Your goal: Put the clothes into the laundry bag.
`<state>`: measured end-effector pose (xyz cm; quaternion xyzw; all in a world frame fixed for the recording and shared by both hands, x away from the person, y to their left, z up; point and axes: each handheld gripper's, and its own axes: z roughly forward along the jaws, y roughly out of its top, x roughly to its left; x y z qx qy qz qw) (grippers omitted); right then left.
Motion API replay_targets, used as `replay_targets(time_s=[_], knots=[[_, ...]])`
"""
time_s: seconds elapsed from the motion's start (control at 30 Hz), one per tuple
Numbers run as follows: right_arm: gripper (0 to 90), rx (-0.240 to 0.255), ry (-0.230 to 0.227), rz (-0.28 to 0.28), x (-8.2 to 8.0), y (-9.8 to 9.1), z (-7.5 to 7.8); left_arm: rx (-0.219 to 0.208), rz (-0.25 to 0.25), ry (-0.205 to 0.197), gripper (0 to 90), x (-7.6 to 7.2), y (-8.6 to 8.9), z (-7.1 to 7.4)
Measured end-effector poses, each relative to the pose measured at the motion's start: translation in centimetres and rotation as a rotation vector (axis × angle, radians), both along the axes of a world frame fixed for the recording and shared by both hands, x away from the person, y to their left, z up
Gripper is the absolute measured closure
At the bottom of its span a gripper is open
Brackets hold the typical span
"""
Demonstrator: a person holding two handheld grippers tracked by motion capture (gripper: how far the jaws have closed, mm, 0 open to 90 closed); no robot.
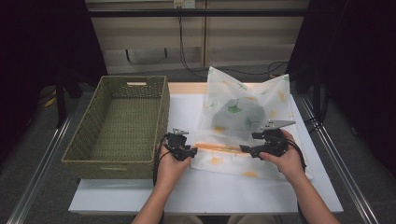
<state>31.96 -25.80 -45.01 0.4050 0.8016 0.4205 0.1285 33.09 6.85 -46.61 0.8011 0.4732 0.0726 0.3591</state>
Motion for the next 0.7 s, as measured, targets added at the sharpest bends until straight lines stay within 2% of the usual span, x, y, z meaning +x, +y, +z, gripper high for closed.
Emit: replay_targets(time_s=[0.1, 0.13, 0.27, 0.3, 0.4, 0.5, 0.7], knots=[[20.1, -0.001, -0.002, 0.008, 0.1, 0.2, 0.0, 0.012, -0.005, 0.005, 64.6, -0.1, -0.1, -0.3], [20.1, -0.004, -0.001, 0.013, 0.1, 0.3, 0.0, 0.003, 0.001, 0.009, 64.3, -0.1, -0.1, -0.5], [20.1, -0.004, -0.003, 0.012, 0.1, 0.3, 0.0, 0.02, -0.006, -0.001, 62.9, 0.1, -0.1, -0.6], [20.1, -0.001, -0.005, 0.009, 0.1, 0.2, 0.0, 0.009, 0.001, -0.002, 63.2, 0.1, -0.2, -0.7], [20.1, -0.002, 0.001, 0.008, 0.0, 0.1, 0.0, 0.011, -0.003, -0.005, 63.3, 0.2, -0.2, -0.7], [20.1, 0.003, 0.001, -0.001, -0.1, -0.2, 0.0, 0.031, 0.003, -0.028, 56.0, 0.4, -0.1, -0.7], [20.1, -0.001, 0.002, -0.005, -0.2, -0.4, -0.1, -0.008, 0.007, -0.05, 51.8, 1.3, -0.5, -1.1]])
